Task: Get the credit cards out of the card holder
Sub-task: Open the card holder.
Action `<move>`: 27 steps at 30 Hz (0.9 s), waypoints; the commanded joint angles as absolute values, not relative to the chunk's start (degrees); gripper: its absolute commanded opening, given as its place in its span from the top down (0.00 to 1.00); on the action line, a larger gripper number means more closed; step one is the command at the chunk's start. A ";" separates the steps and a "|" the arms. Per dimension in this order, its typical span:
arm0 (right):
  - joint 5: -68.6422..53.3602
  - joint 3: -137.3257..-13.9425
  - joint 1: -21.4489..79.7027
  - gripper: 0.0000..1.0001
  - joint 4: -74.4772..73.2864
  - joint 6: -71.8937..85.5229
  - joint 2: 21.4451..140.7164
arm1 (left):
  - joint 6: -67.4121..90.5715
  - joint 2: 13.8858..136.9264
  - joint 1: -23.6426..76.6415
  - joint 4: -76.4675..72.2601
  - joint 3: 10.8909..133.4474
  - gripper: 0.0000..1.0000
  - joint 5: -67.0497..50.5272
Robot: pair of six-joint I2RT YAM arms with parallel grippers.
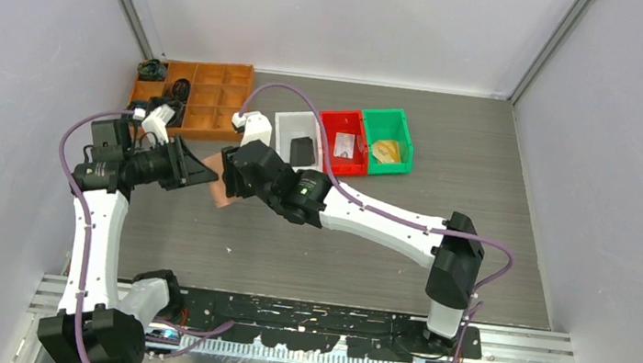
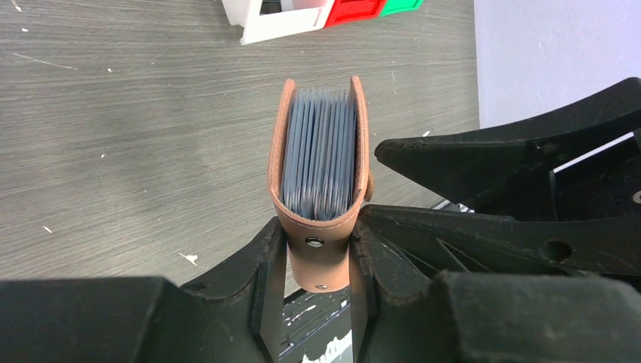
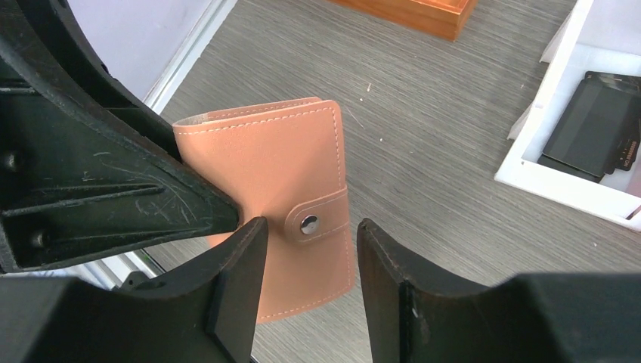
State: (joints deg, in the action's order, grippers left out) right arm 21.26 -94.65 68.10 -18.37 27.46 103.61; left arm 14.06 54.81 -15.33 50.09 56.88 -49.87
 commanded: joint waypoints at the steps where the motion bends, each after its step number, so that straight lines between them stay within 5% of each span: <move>1: 22.89 -98.41 68.08 0.49 -16.96 26.20 104.26 | 13.36 53.50 -15.18 49.61 59.32 0.94 -53.66; 10: 24.70 -97.79 68.06 0.75 -17.35 25.45 105.00 | 12.66 53.62 -15.20 52.56 60.84 0.96 -53.01; 27: 28.20 -91.94 67.98 0.99 -18.34 25.55 100.72 | 12.99 59.17 -15.20 53.07 67.57 1.00 -46.34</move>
State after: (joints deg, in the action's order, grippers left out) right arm 23.55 -93.78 68.53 -15.27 26.48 104.40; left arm 11.60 59.86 -14.94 57.30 63.05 -45.52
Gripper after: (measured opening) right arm 0.029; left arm 0.308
